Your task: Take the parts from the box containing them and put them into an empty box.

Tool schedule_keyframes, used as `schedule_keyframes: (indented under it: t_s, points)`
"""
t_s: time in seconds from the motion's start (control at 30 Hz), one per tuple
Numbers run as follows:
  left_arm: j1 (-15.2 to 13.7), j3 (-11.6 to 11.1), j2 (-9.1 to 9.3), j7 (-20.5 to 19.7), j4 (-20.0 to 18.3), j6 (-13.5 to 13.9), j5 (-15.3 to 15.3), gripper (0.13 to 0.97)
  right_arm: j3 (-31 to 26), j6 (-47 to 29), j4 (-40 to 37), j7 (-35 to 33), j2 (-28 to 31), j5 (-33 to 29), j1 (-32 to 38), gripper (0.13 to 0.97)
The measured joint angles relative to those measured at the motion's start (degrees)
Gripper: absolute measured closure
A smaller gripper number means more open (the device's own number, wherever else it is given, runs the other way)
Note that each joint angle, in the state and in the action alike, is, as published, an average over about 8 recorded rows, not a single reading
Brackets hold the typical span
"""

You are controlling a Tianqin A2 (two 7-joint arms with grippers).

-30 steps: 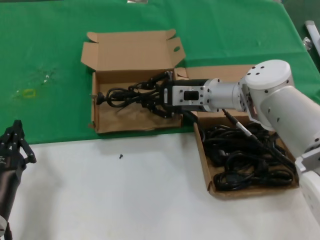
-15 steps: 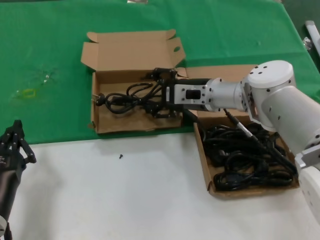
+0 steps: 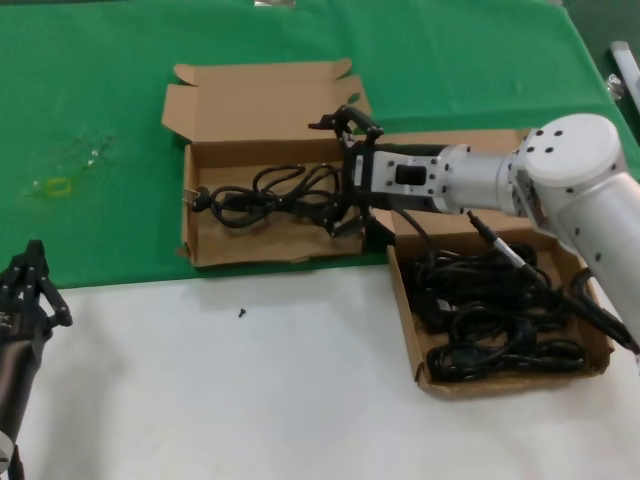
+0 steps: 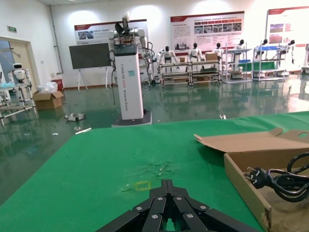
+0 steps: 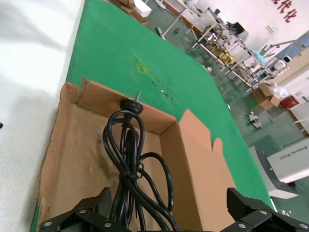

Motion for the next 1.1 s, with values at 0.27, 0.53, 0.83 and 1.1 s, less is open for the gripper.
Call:
schedule_keyframes:
  t_s: [0.27, 0.53, 0.83, 1.1]
  points:
    - [0.00, 0.00, 0.00, 0.00, 0.00, 0.00, 0.00, 0.953, -0.72, 0.45, 8.99, 7.26, 3.58, -1.22, -3.47, 0.241]
    - [0.00, 0.00, 0.00, 0.00, 0.00, 0.00, 0.00, 0.941, -0.58, 0.80, 10.06, 8.03, 3.91, -1.17, -4.17, 0.162]
    - [0.00, 0.00, 0.00, 0.00, 0.00, 0.00, 0.00, 0.880, 1.16, 4.08, 13.95, 10.54, 4.01, 0.16, -8.59, 0.130]
    - [0.00, 0.00, 0.00, 0.00, 0.00, 0.00, 0.00, 0.765, 3.45, 8.45, 19.09, 13.88, 4.14, 1.91, -14.37, 0.129]
